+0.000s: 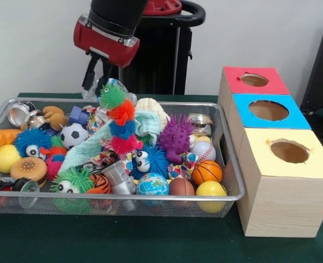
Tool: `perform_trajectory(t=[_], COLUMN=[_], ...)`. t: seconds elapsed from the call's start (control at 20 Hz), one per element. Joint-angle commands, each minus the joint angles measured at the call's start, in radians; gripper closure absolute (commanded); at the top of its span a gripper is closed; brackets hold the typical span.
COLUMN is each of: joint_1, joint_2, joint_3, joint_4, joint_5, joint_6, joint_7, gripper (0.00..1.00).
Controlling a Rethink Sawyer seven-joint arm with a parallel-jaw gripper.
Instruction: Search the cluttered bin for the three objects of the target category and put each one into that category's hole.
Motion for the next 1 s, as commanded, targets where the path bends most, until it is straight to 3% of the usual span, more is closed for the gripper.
perform_trajectory(t=[0.05, 0.55, 1.0], joint_1=[-0.051, -0.072, 0.020], joint_2=[-0.039, -0.088, -0.164], joint_3=[0.168, 0.227, 0.164], joint_4=[0.068, 0.153, 0.184], joint_5=[0.069, 0.050, 0.037], joint_6=[0.162, 0.149, 0.182], joint_7=[-0.112, -0.120, -0.004], gripper=[1.00, 1.00, 1.00])
